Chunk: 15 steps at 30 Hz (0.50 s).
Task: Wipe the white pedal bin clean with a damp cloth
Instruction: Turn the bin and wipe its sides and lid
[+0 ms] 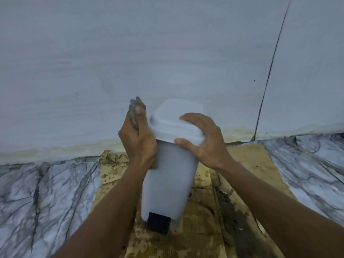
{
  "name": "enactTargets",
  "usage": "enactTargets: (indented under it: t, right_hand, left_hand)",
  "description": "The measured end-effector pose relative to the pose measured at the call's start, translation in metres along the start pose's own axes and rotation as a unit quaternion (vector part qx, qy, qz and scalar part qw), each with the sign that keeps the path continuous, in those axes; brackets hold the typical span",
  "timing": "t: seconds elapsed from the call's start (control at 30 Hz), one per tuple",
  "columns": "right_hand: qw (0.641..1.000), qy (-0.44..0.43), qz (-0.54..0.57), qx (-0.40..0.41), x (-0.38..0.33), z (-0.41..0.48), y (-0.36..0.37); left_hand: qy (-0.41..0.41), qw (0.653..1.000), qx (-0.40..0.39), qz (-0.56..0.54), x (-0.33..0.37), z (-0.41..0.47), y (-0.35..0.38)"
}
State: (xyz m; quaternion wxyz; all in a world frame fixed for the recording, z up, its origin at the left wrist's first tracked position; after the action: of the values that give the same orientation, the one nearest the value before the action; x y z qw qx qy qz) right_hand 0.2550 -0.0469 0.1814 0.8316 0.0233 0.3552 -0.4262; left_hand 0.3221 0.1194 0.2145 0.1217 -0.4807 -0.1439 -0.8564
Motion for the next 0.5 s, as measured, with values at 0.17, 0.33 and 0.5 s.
enactTargets:
  t: [0.17, 0.33, 0.5]
  right_hand:
    - [0.998, -0.032, -0.019, -0.060, -0.016, -0.023, 0.004]
    - [0.990, 0.078, 0.039, -0.108, -0.032, -0.040, -0.008]
    - [0.972, 0.196, 0.097, -0.080, -0.035, -0.044, -0.023]
  left_hand:
    - [0.091, 0.940, -0.272, 0.182, 0.025, 0.007, -0.010]
    - [0.055, 0.869, -0.386, 0.306, 0.027, 0.011, -0.028]
    - [0.150, 0.780, -0.466, 0.390, 0.024, -0.007, -0.048]
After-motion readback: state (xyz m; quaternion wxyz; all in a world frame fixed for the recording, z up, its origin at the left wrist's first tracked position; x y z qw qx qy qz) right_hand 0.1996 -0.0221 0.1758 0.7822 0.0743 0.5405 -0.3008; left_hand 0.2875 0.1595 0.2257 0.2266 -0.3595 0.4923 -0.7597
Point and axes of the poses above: each hand's wrist, its own z-axis towards the middle knuckle, its own y-axis out of the palm, x = y × z, the point moved 2 cm from there along z, towards the middle knuckle, and after that the axes turned 10 degrees about x, right-handed, at the moved point
